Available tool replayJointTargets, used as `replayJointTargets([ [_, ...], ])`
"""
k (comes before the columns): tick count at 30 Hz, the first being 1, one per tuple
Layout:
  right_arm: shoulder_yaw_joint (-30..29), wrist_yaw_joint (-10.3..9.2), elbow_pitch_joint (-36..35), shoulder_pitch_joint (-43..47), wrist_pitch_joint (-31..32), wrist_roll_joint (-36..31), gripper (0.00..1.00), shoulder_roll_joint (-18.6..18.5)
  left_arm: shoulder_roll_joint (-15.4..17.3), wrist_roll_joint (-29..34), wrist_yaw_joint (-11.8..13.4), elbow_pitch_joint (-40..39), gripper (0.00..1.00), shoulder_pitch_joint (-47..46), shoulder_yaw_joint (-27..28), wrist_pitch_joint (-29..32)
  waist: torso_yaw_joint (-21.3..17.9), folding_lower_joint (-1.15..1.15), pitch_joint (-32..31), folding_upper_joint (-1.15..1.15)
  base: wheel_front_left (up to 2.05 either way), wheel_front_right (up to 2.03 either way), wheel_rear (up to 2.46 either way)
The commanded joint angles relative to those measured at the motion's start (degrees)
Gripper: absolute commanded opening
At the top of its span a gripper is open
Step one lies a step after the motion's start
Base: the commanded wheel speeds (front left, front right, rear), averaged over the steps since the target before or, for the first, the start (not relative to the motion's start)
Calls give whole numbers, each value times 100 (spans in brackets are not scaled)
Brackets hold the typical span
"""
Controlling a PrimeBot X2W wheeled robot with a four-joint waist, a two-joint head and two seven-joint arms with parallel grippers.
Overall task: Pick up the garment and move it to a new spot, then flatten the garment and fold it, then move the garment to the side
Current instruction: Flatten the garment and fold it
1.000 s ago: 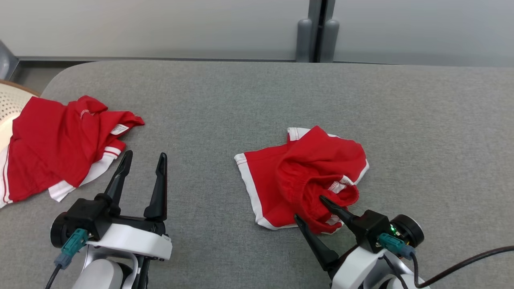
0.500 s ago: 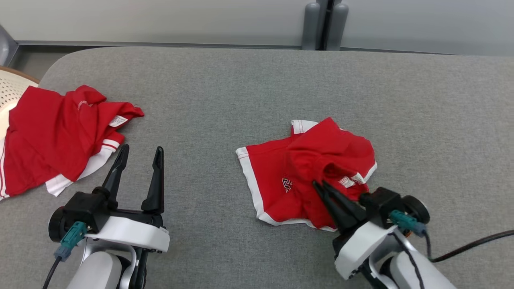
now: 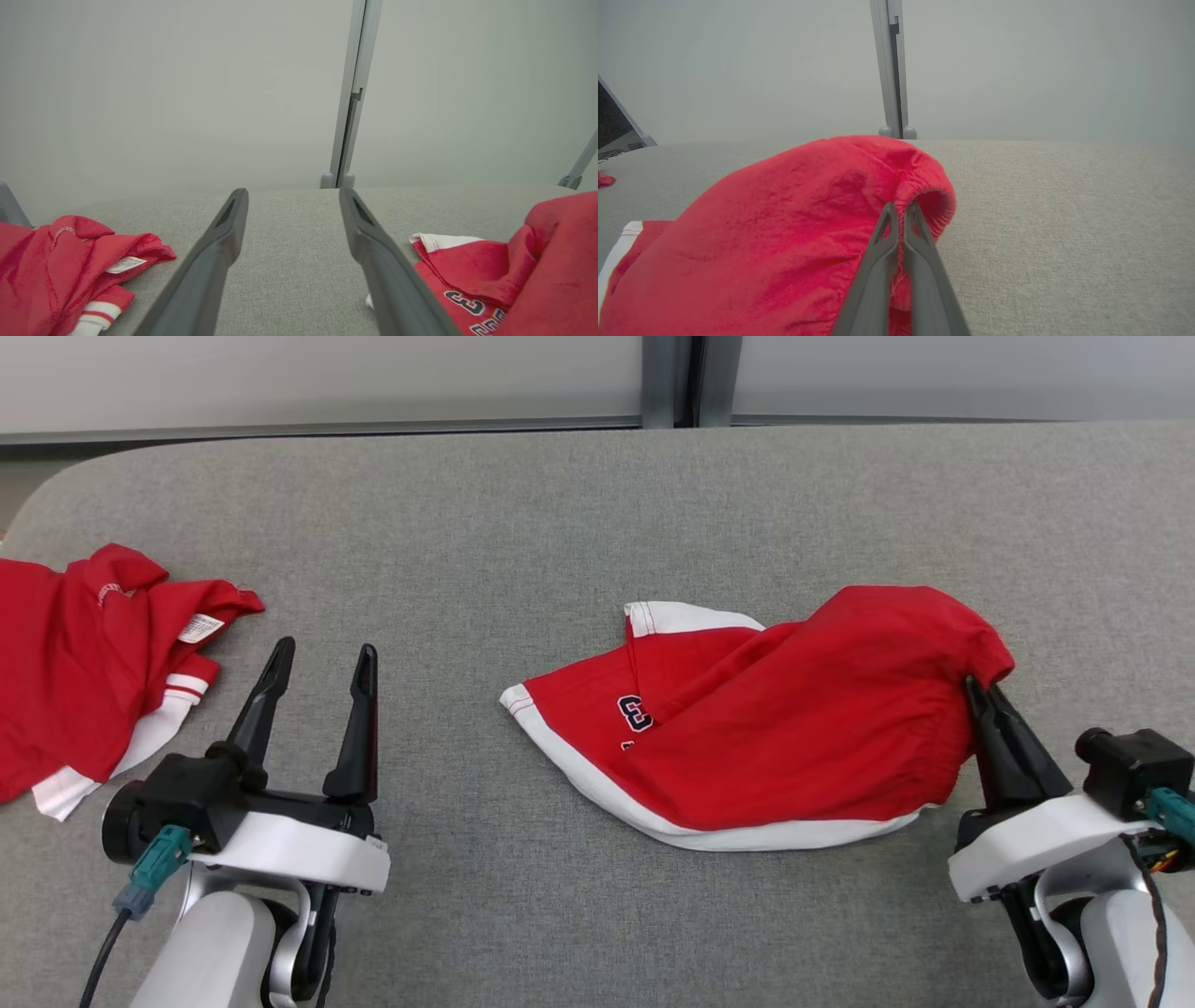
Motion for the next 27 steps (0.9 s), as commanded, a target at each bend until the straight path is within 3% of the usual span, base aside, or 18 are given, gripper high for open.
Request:
replayJointTargets([
  [1,-81,-2,32,-49,-5,-32,0,-3,17,46,-15,-26,100,-124,31,-25,-13,0,102,0,0,0,0],
  [8,-390,-2,609,-629,-52,97,0,-43,-74,118,-94,-67,100,-408,85,-25,40,0,546,0,0,0,0],
  [9,-382,-2,742,-717,-45,118,5,-58,-87,137,-106,-69,100,-435,101,-25,43,0,591,0,0,0,0],
  [10,-350,-2,846,-801,-73,162,40,-51,-108,159,-115,-66,100,-457,114,-26,45,0,626,0,0,0,0],
  [11,-331,-2,946,-875,-122,185,100,-58,-120,176,-135,-53,100,-470,126,-25,44,0,643,0,0,0,0],
  [19,-79,-2,1070,-767,-550,419,100,-219,-147,253,-185,52,100,-254,357,-26,-120,0,456,0,0,0,0],
  [27,-90,-2,304,-124,-627,316,100,-339,-170,304,-146,110,100,134,564,-26,-294,0,-53,0,0,0,0],
])
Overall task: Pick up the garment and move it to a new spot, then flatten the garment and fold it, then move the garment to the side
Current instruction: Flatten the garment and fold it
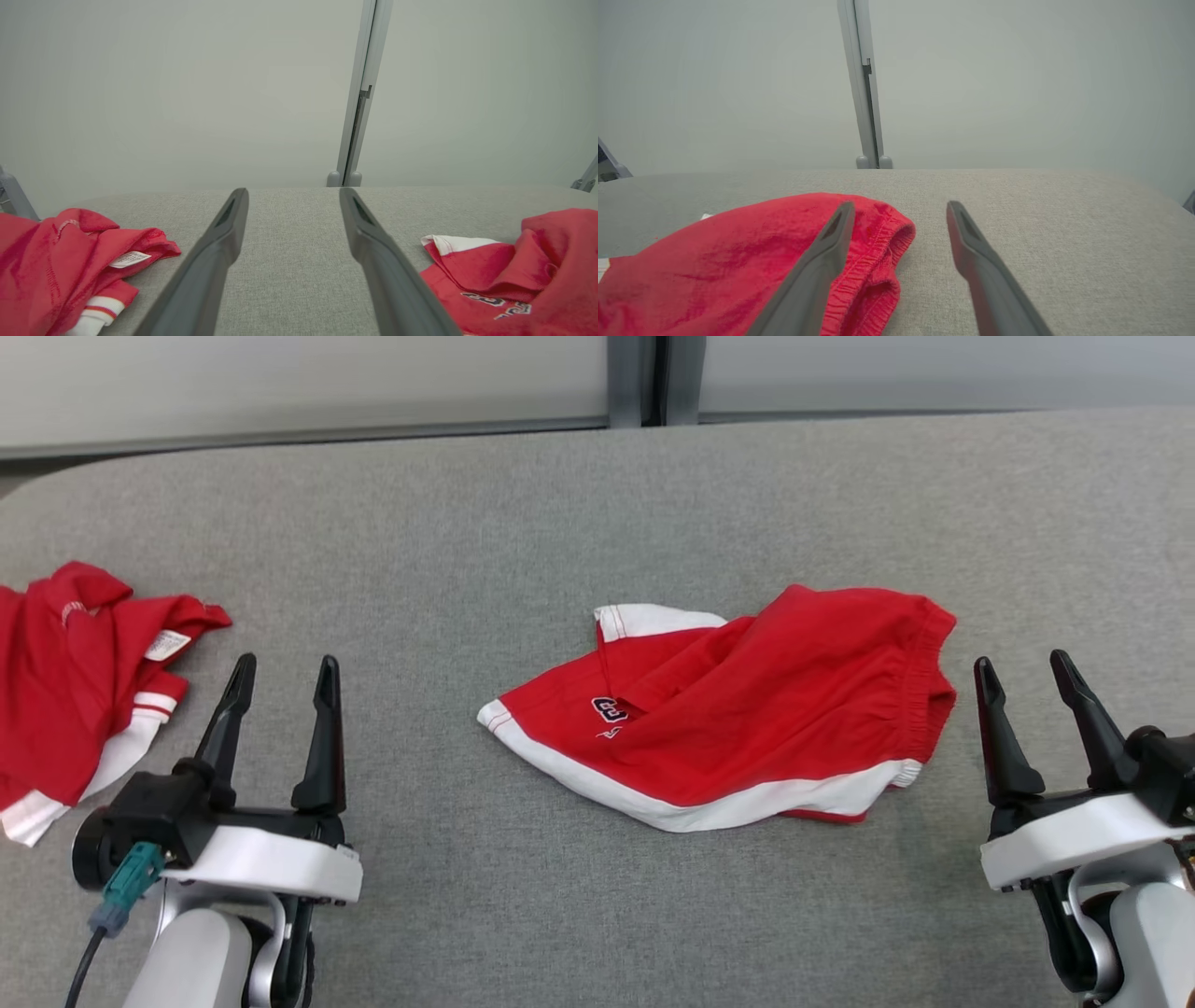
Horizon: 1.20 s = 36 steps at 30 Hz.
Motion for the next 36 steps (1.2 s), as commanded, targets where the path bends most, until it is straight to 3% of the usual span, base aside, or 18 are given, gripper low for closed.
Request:
replayJointTargets([
  [1,3,-2,-166,91,20,-82,100,0,21,43,20,5,100,87,52,-25,-84,0,-180,0,0,0,0],
  [14,295,-2,-1438,872,601,-334,100,256,122,39,119,-35,100,624,62,104,-232,0,-745,0,0,0,0],
  [29,396,-2,-1490,967,646,-301,100,355,216,21,197,-252,100,662,-18,335,-245,0,-693,0,0,0,0],
  [36,417,-2,-1505,847,617,-338,100,352,201,131,7,-160,100,129,-312,578,-231,0,-464,0,0,0,0],
])
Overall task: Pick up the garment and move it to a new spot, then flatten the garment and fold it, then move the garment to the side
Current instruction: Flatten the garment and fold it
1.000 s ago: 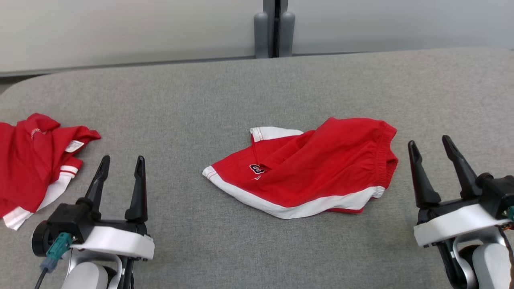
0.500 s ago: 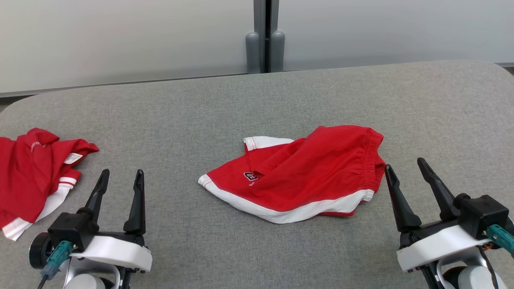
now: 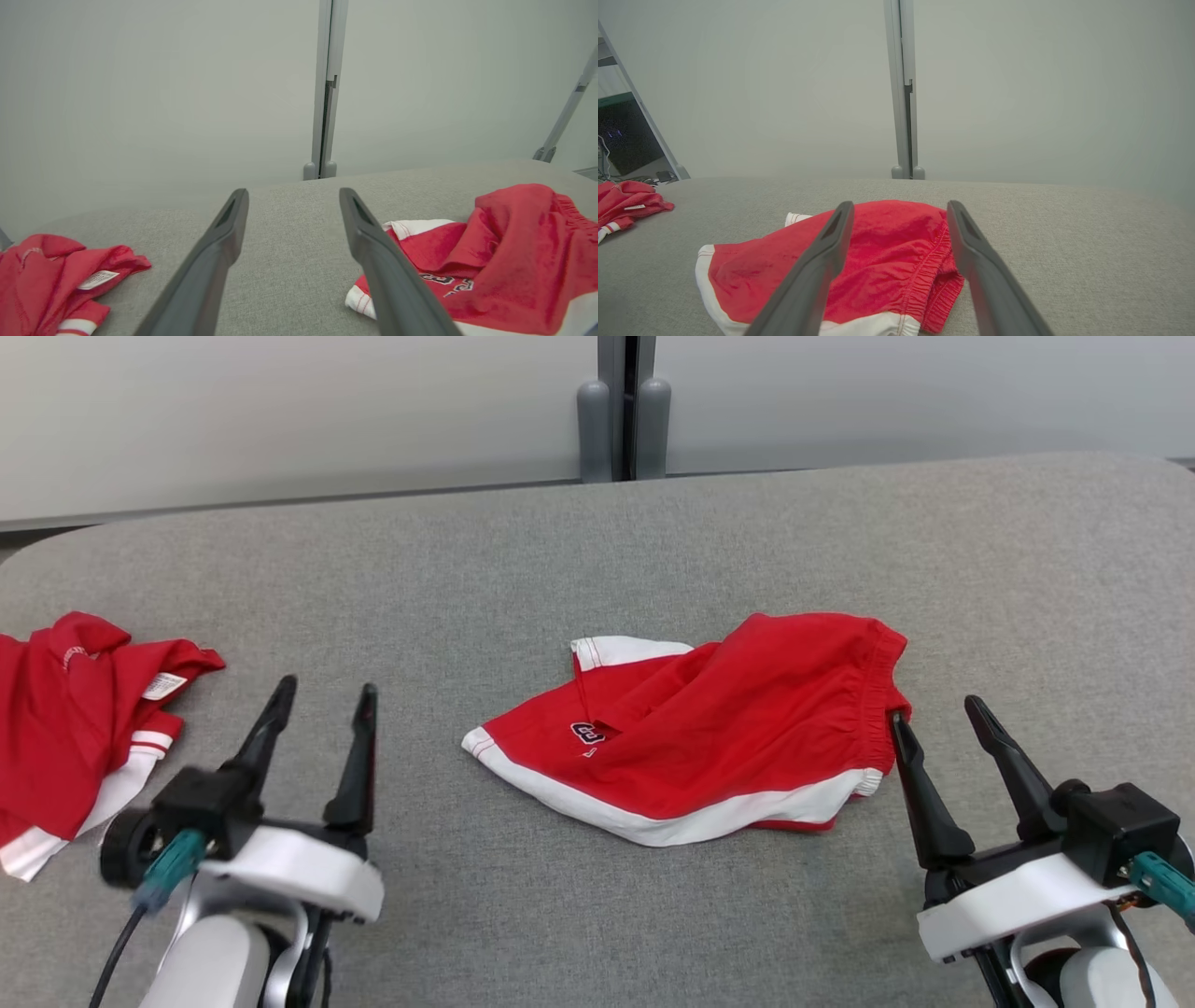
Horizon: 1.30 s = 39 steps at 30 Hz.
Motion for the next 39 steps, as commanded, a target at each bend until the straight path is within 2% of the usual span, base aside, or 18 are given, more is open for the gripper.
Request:
replayJointTargets([
  [1,22,-2,-7,-94,-32,-41,100,-19,-16,38,-102,100,100,-248,-99,109,-26,0,127,0,0,0,0],
  [8,153,-2,117,-240,-108,27,100,42,-226,-76,-570,1111,100,-1003,-650,867,-270,0,524,0,0,0,0],
  [14,258,-2,309,-291,-204,85,100,91,-376,-264,-710,2182,100,-1391,-832,1387,-442,0,704,0,0,0,0],
  [15,282,-2,331,-293,-207,99,100,96,-389,-263,-710,2322,84,-1446,-840,1446,-466,0,715,0,0,0,0],
  [16,287,-2,351,-298,-236,107,100,98,-406,-281,-727,2432,38,-1504,-844,1465,-485,0,729,0,0,0,0],
  [17,281,-2,381,-290,-260,117,100,102,-418,-310,-738,2553,0,-1526,-851,1499,-497,0,735,0,0,0,0],
  [23,241,-2,481,-233,-303,132,100,97,-407,-344,-789,2839,0,-1631,-883,1362,-523,0,738,0,0,0,0],
  [28,459,-2,677,-94,-109,194,100,11,-424,-354,-805,2960,0,-1710,-911,1180,-459,0,714,0,0,0,0],
  [36,760,-2,1269,-468,-202,394,100,-43,-487,-403,-831,3004,0,-1788,-948,895,-310,0,808,0,0,0,0],
  [37,799,-2,1325,-547,-222,419,95,-50,-488,-411,-831,2985,0,-1778,-934,843,-293,0,821,0,0,0,0],
  [38,825,-2,1400,-608,-234,459,49,-71,-488,-400,-831,2972,0,-1777,-945,805,-267,0,830,0,0,0,0],
  [39,857,-2,1469,-650,-221,493,34,-94,-498,-432,-836,2960,0,-1764,-935,765,-243,0,834,0,0,0,0],
])
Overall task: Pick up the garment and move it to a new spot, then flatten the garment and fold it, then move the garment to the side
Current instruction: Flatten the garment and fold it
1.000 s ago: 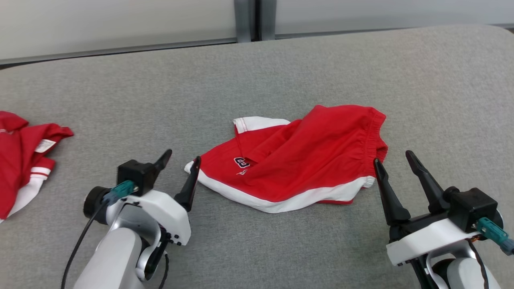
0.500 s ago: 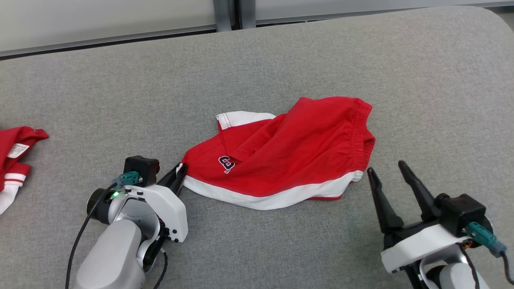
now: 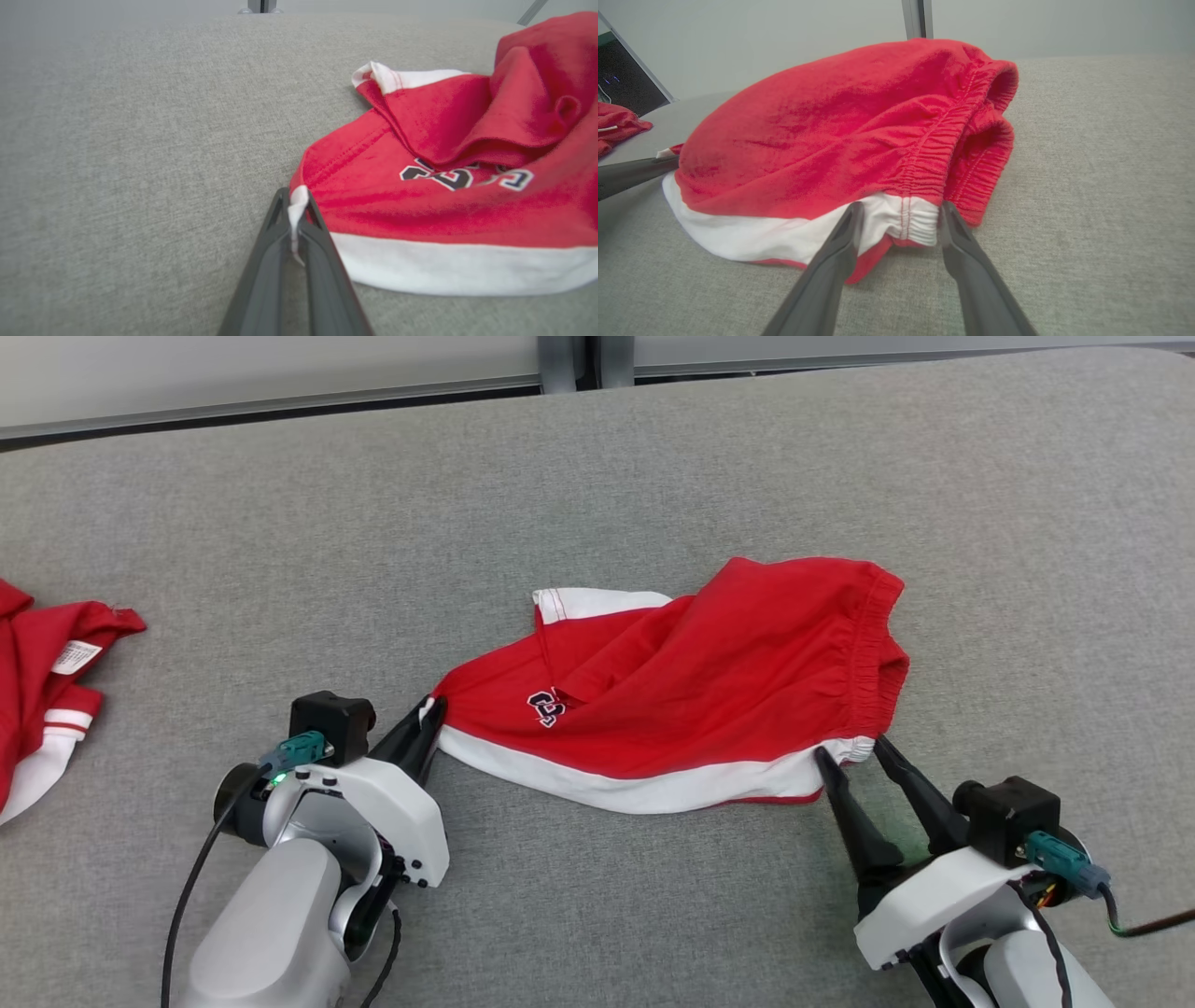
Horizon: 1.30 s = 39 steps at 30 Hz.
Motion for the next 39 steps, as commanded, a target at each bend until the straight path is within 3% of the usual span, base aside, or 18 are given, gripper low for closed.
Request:
replayJointTargets([
  [1,28,-2,56,-78,-22,54,20,-67,42,-29,-6,-23,0,8,39,-64,39,0,10,0,0,0,0],
  [2,87,-2,113,-117,10,96,0,-97,38,-39,12,-57,0,10,51,-116,66,0,15,0,0,0,0],
  [8,174,-2,-14,-253,-226,237,0,-268,74,-186,94,-425,0,123,261,-587,140,0,-25,0,0,0,0],
  [12,94,-2,-343,-327,-435,226,0,-391,145,-194,279,-1039,0,271,460,-963,135,0,-161,0,0,0,0],
  [20,-298,-2,-1378,-584,-662,-134,0,-750,325,-71,621,-3106,0,456,675,-1088,222,0,-457,0,0,0,0],
  [28,-876,-2,-2368,-721,-481,-444,0,-824,481,114,899,-5077,0,250,798,-884,279,0,-712,0,0,0,0],
  [34,-989,-3,-2596,-737,-284,-401,0,-768,526,53,993,-5573,0,154,883,-693,282,0,-697,0,0,0,0],
  [39,-987,-3,-2571,-1033,-181,-289,0,-792,523,-175,843,-5261,0,-302,925,-558,277,0,-358,0,0,0,0],
])
